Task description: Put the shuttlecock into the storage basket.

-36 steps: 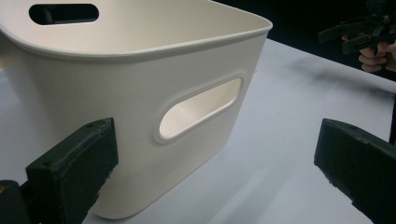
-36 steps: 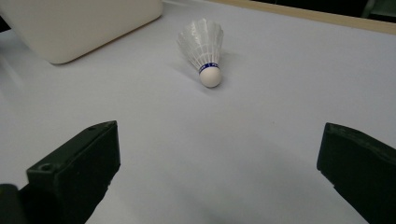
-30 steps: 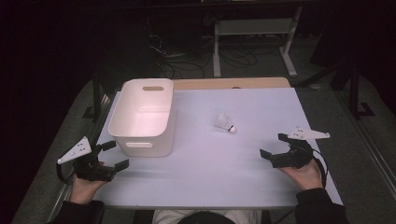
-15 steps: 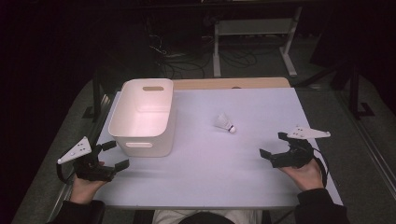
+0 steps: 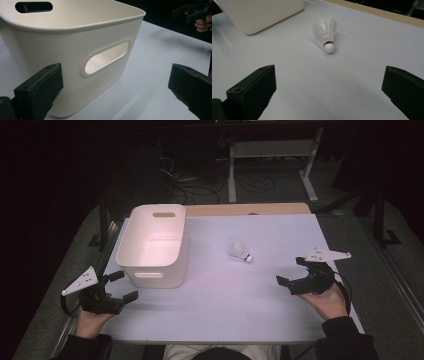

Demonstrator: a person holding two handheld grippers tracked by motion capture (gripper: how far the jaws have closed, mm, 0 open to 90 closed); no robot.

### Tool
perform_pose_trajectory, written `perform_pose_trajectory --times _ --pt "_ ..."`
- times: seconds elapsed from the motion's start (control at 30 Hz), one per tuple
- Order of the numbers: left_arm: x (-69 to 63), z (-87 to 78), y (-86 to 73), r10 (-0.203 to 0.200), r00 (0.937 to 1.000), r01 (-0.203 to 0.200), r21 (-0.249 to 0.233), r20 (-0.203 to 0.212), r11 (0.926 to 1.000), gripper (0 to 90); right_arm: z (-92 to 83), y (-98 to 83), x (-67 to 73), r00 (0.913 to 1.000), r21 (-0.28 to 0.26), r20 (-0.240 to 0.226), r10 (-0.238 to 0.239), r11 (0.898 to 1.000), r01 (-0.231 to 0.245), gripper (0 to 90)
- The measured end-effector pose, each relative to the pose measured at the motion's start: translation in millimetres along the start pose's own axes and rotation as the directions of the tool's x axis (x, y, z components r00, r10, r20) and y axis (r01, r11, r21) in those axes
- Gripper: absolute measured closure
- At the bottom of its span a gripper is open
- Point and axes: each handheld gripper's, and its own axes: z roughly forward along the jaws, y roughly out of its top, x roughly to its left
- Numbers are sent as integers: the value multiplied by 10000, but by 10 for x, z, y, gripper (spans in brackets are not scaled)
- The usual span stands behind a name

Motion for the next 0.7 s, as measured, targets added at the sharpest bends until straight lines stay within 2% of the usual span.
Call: perform_pose_trajectory --times 0.7 --pt "-1 6 -1 -27 10000 27 44 5 10000 0 -11 232 -67 9997 303 -200 -165 9994 171 0"
